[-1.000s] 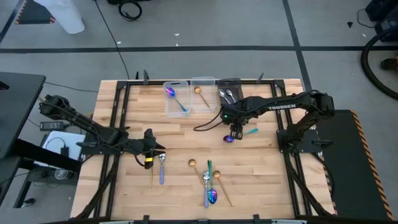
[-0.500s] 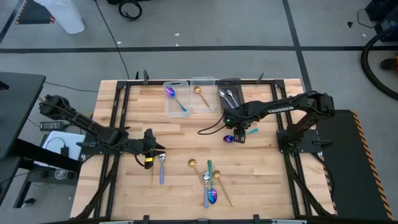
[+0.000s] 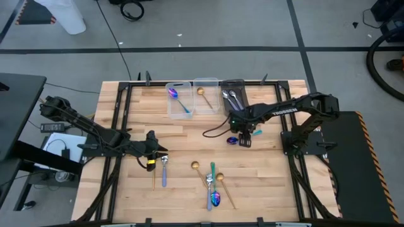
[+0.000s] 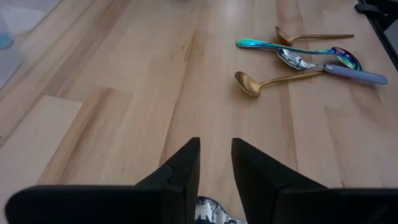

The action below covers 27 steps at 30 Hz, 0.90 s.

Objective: Sort silverware by color (type)
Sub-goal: Put the blue spoon into the left transparent bin

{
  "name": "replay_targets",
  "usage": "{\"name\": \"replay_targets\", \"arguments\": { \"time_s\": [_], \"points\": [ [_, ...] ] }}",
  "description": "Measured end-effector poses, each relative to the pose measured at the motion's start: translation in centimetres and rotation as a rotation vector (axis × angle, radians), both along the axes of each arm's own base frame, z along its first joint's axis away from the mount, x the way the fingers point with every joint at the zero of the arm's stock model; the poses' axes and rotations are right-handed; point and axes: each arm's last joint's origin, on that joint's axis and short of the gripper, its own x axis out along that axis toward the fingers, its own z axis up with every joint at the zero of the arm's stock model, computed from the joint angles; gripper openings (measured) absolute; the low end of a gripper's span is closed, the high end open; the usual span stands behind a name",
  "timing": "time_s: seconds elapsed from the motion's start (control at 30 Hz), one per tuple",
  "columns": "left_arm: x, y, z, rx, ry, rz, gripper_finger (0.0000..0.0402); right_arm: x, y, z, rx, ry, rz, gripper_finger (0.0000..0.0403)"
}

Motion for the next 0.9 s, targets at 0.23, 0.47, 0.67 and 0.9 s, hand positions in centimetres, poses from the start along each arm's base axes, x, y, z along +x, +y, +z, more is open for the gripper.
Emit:
{"name": "replay_targets", "arguments": {
  "time_s": [0.23, 0.47, 0.67, 0.9],
  "points": [
    [0.0, 0.0, 0.0, 0.000, 0.000, 0.000, 0.0100, -1.0, 0.2, -1.6, -0.011, 0.021, 0.005, 0.0168],
    [0.0, 0.0, 0.0, 0.000, 0.000, 0.000, 0.0100, -1.5, 0.3, -2.0, -0.018, 0.029, 0.001, 0.0160],
    [0.0, 0.0, 0.0, 0.000, 0.000, 0.000, 0.0100, -1.4, 0.7, -2.0, -0.057, 0.038, 0.015, 0.0157],
    [0.0, 0.0, 0.0, 0.000, 0.000, 0.000, 0.0100, -1.2, 1.3, -2.1, -0.044, 0.020, 0.042, 0.0117]
  ]
}}
